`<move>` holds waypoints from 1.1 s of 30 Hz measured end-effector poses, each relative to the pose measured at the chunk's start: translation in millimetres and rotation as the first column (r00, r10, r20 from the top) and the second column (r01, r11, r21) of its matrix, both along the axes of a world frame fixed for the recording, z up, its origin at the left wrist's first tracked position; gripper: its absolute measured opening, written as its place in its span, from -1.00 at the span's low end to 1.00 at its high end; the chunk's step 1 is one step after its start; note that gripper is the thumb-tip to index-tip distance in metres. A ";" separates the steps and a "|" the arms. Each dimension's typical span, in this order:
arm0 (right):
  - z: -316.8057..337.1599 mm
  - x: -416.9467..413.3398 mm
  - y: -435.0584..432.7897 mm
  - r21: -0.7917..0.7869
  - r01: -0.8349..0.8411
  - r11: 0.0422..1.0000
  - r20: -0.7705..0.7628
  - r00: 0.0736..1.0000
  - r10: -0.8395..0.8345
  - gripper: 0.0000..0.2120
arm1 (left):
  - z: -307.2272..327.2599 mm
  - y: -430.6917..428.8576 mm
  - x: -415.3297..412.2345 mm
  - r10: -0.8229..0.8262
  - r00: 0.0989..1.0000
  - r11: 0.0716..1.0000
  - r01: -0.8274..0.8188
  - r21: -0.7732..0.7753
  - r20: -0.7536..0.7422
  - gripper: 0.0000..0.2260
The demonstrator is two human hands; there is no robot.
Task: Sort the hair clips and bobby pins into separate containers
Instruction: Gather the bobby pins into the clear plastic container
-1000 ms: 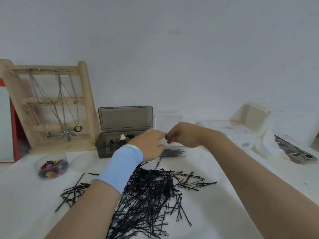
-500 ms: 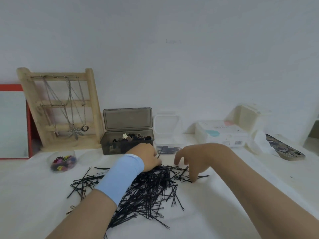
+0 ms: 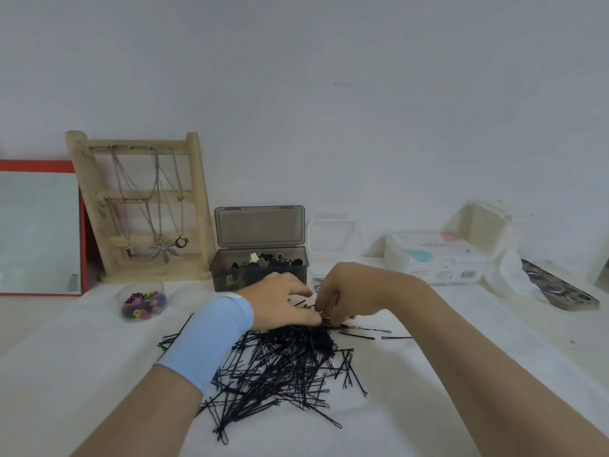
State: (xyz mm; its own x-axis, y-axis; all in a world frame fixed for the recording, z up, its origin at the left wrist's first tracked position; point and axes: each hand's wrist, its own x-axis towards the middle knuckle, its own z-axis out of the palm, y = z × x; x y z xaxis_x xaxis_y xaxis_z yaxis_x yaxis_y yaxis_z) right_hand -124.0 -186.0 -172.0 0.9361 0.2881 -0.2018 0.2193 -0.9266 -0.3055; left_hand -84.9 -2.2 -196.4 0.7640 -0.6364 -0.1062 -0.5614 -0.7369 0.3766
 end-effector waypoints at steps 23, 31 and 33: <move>0.4 -6.0 -16.7 -0.019 0.080 0.997 -0.048 0.996 -0.081 -0.83 | -16.4 -32.9 -16.5 -0.064 0.989 0.995 0.053 0.083 0.130 -0.51; 14.6 -20.0 -10.0 -0.389 0.133 0.911 -0.263 0.932 -0.248 -0.12 | -2.6 -10.9 -14.0 -0.049 0.997 0.985 0.059 0.164 -0.065 0.03; 10.9 -20.9 -2.0 -0.483 0.068 0.873 -0.270 0.937 -0.223 -0.22 | -6.8 -14.4 -15.9 -0.070 0.995 0.970 0.084 0.227 -0.068 0.03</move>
State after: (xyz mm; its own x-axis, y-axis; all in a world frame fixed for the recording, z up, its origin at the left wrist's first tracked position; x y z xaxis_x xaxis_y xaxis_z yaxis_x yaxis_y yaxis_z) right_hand -144.9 -188.0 -161.1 0.8274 -0.0445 -0.5598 0.0374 -0.9903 0.1340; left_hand -100.8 -16.6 -203.2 0.7016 -0.6466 -0.2996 -0.6017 -0.7627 0.2371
